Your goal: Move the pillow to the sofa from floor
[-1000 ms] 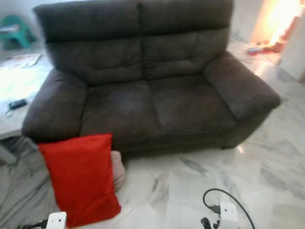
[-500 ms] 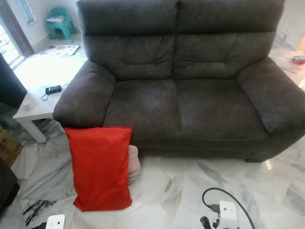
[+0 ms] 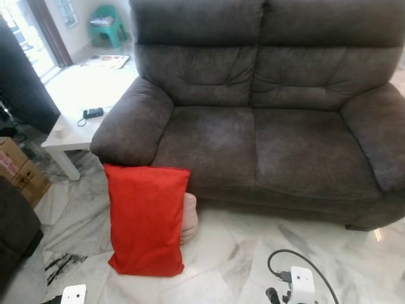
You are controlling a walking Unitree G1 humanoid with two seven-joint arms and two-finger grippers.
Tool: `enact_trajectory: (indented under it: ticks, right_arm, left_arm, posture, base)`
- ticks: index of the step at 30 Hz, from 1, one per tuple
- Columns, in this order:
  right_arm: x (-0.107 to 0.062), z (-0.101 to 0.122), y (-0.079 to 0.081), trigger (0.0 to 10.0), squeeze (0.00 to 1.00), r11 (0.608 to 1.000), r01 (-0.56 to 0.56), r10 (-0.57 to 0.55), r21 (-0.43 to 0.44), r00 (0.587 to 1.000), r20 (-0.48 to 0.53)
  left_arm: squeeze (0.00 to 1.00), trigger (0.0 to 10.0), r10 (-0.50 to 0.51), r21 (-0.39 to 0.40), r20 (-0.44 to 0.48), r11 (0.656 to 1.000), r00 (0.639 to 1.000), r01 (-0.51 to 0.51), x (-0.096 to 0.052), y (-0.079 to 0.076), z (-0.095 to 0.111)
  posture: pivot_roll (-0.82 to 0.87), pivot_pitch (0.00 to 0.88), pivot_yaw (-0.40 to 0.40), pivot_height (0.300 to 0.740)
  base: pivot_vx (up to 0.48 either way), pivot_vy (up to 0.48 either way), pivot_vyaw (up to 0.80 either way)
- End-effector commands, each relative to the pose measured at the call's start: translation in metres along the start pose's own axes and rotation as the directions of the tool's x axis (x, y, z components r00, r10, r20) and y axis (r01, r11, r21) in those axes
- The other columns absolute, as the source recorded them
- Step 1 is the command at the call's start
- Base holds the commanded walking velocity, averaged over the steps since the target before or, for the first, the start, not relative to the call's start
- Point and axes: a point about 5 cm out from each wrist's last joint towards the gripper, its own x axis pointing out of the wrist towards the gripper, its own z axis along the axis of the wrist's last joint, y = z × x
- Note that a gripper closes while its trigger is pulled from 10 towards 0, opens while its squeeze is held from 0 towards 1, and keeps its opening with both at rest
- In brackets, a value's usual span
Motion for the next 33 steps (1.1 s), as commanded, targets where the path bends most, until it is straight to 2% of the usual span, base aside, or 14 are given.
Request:
enact_trajectory:
  ticks: [1, 9, 25, 33]
  right_arm:
    - [0.0001, 0.0001, 0.0014, 10.0, 0.00, 1.000, -0.006, 0.006, -0.007, 1.000, 0.002]
    - [0.0002, 0.0005, 0.0010, 10.0, 0.00, 1.000, -0.007, 0.007, -0.010, 1.000, 0.001]
    - [0.0004, 0.0020, 0.0006, 10.0, 0.00, 1.000, -0.006, 0.006, -0.014, 1.000, 0.003]
    - [0.0001, 0.0013, 0.0011, 10.0, 0.00, 0.999, -0.002, 0.001, 0.045, 1.000, 0.019]
  left_arm:
    - [0.00, 10.0, 0.009, -0.017, -0.005, 1.000, 1.000, -0.009, -0.0008, 0.0020, -0.0031]
    - [0.00, 10.0, 0.007, -0.017, -0.006, 1.000, 1.000, -0.008, -0.0007, 0.0014, -0.0029]
    - [0.00, 10.0, 0.004, -0.020, 0.003, 1.000, 1.000, -0.004, -0.0003, 0.0005, -0.0012]
    - [0.00, 10.0, 0.009, -0.034, 0.008, 0.999, 1.000, -0.009, -0.0005, 0.0009, -0.0015]
  posture:
    - [0.00, 0.000, 0.024, 0.740]
    - [0.00, 0.000, 0.021, 0.740]
    - [0.00, 0.000, 0.016, 0.740]
    - [0.00, 0.000, 0.018, 0.740]
  base:
    - [0.000, 0.000, 0.60]
    - [0.261, 0.000, 0.60]
    - [0.000, 0.000, 0.59]
    - [0.000, 0.000, 0.00]
